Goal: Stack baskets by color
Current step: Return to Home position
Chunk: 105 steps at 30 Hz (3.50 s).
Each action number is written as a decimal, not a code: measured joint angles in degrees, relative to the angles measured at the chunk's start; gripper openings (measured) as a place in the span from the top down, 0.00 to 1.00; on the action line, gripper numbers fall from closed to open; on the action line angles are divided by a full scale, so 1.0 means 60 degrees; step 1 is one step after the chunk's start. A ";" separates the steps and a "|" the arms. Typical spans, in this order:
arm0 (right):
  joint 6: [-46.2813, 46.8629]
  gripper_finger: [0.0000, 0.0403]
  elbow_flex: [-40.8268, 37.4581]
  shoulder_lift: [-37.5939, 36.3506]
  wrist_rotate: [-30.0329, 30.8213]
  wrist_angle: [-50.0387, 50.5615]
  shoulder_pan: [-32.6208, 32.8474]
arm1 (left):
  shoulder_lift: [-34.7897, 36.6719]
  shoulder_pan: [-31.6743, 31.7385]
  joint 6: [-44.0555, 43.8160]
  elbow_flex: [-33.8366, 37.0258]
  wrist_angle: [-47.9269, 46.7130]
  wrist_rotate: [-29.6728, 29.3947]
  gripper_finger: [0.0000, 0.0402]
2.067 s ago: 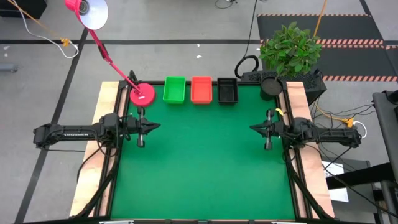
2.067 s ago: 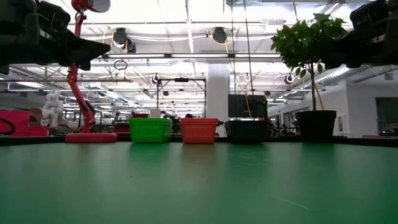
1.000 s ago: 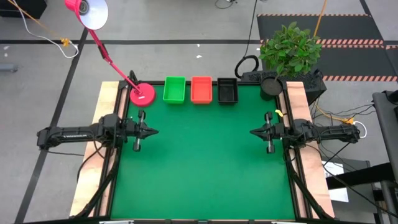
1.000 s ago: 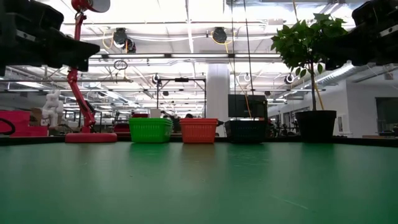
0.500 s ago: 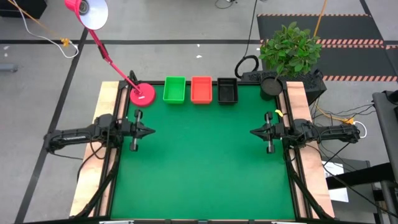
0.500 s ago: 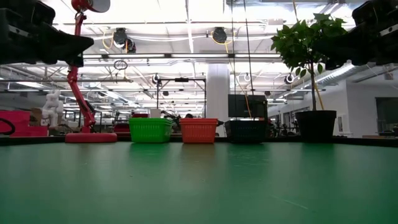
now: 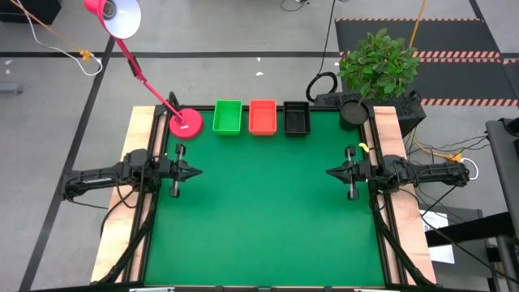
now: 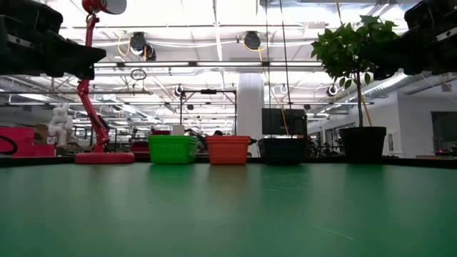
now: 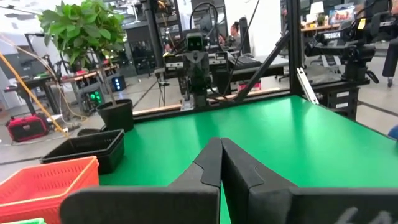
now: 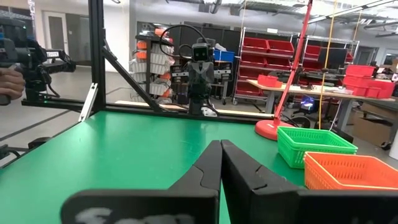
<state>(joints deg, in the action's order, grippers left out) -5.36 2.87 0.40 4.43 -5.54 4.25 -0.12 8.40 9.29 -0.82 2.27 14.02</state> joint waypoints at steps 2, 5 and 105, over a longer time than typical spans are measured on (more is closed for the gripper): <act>0.0001 1.00 0.0000 0.0000 0.0000 -0.0003 0.0000 | 0.0000 0.0000 -0.0072 0.0000 0.0054 0.0007 1.00; -0.0001 1.00 0.0000 0.0000 0.0000 -0.0004 0.0000 | 0.0000 -0.0016 -0.0266 0.0000 0.0209 0.0208 1.00; -0.0001 1.00 0.0000 0.0001 0.0000 0.0003 -0.0001 | -0.0039 -0.0838 -0.0665 0.0007 0.0083 -0.0273 0.94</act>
<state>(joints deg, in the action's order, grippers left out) -5.37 2.87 0.41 4.43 -5.52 4.25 -0.36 3.38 5.31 -0.78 2.76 12.38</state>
